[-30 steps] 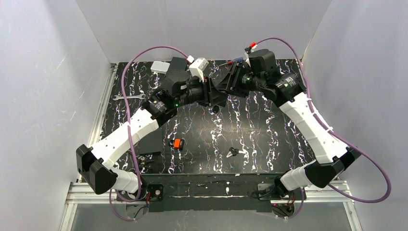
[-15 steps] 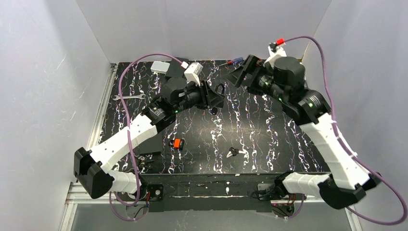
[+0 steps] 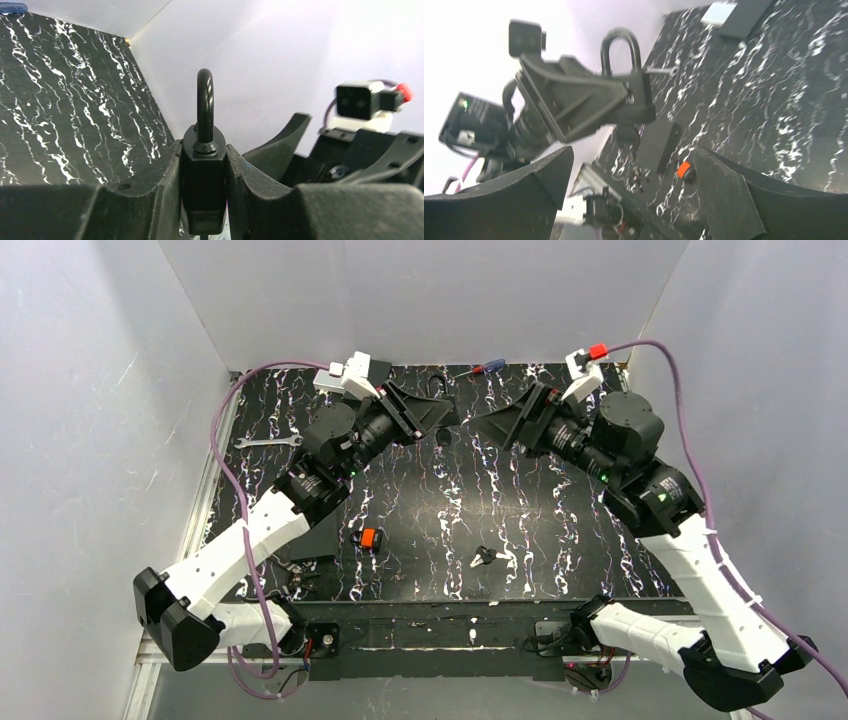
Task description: Unlock with the key
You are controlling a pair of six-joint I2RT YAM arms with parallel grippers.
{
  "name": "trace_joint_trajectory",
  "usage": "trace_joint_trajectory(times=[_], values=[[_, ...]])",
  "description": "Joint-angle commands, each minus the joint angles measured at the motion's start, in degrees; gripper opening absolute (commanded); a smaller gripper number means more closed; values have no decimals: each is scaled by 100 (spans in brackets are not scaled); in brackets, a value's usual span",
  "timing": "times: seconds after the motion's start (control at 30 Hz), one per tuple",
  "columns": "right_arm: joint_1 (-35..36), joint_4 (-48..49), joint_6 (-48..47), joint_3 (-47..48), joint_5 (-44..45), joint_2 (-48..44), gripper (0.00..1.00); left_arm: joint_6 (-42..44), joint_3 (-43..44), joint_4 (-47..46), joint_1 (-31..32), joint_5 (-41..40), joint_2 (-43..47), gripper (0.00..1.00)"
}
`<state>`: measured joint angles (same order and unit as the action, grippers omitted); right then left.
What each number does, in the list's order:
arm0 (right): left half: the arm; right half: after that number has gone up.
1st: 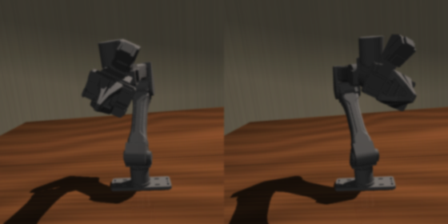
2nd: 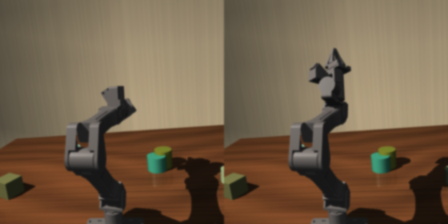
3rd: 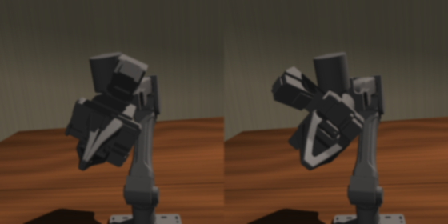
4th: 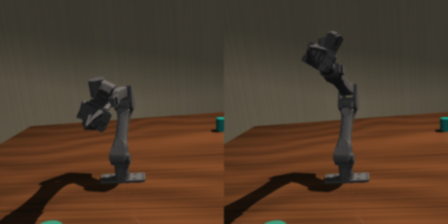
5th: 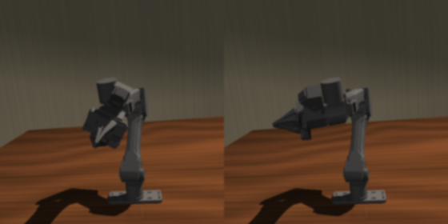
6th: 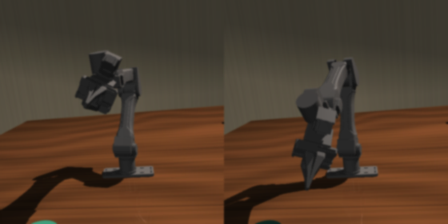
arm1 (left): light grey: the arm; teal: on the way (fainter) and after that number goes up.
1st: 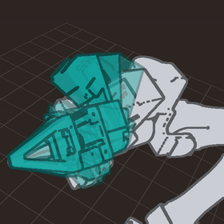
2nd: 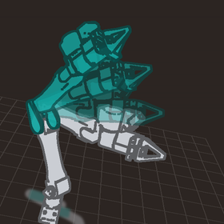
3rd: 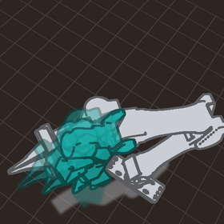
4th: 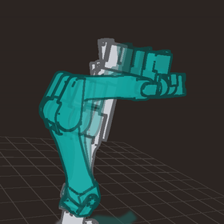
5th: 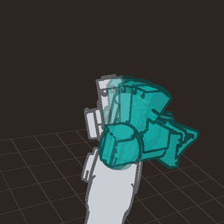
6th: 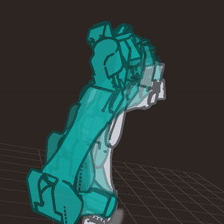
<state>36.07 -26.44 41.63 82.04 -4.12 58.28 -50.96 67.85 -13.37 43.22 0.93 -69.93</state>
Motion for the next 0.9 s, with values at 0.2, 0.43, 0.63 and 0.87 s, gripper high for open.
trace_joint_trajectory(times=[0.2,0.43,0.63,0.87], values=[[5,1900,570,-688,-2084,219,87,-671,61,-815,-29,-421,687,0],[17,2245,787,-544,-2311,612,77,-892,30,-895,-33,-490,793,0],[24,2221,731,-323,-2485,823,66,-1050,-65,-1012,-41,-538,784,0],[62,2399,864,-312,-2524,886,60,-1146,-230,-1077,-41,-713,784,0]])
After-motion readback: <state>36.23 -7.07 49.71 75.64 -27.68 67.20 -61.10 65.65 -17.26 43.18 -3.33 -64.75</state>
